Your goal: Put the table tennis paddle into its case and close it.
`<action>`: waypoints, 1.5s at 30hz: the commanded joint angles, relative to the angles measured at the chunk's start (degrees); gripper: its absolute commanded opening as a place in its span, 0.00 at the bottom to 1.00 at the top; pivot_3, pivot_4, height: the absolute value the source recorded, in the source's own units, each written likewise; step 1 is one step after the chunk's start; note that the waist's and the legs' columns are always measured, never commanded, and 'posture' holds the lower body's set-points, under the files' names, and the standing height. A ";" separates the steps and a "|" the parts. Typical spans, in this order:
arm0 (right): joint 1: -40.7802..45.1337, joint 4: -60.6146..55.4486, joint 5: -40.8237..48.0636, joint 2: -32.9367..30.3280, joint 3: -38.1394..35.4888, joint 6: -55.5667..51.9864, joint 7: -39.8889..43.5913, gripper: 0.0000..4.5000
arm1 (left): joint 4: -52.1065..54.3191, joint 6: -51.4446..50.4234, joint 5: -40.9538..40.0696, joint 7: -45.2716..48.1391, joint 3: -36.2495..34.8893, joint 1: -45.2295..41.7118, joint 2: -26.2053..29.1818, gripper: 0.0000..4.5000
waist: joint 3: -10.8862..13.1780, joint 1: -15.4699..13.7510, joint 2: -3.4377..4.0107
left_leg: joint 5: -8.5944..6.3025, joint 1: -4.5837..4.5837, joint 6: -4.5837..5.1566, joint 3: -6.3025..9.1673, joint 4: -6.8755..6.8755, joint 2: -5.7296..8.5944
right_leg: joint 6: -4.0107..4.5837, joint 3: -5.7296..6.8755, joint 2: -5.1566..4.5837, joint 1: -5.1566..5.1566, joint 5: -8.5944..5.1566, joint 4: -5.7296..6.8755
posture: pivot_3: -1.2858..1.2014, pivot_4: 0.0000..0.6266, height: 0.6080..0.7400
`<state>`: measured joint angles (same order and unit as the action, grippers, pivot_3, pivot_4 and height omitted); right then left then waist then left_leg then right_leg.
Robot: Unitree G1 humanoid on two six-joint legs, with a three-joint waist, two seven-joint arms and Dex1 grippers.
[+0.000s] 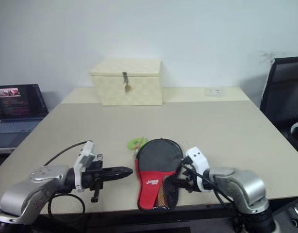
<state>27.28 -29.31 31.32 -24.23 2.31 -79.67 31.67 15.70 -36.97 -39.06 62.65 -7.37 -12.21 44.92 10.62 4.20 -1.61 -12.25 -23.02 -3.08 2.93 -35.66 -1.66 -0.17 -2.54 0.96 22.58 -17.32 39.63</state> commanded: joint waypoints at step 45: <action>7.80 18.61 -12.01 9.75 13.84 33.31 -1.20 1.00 | -84.98 25.18 34.79 -11.61 8.12 -49.72 -20.28 0.61 | 0.02 -1.99 -0.10 | 0.00 -0.83 -0.01 0.21 -0.35 0.26 | 0.11 0.37 0.01 0.72 0.20 0.38 | 0.52 0.24 1.00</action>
<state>33.64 -12.40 21.07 -15.37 16.52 -49.55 31.92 -68.81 -12.12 -4.83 50.69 1.19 -61.50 24.93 10.64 2.21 -1.70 -12.25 -23.84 -3.10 3.13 -36.01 -1.39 -0.06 -2.18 0.98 23.31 -17.12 40.01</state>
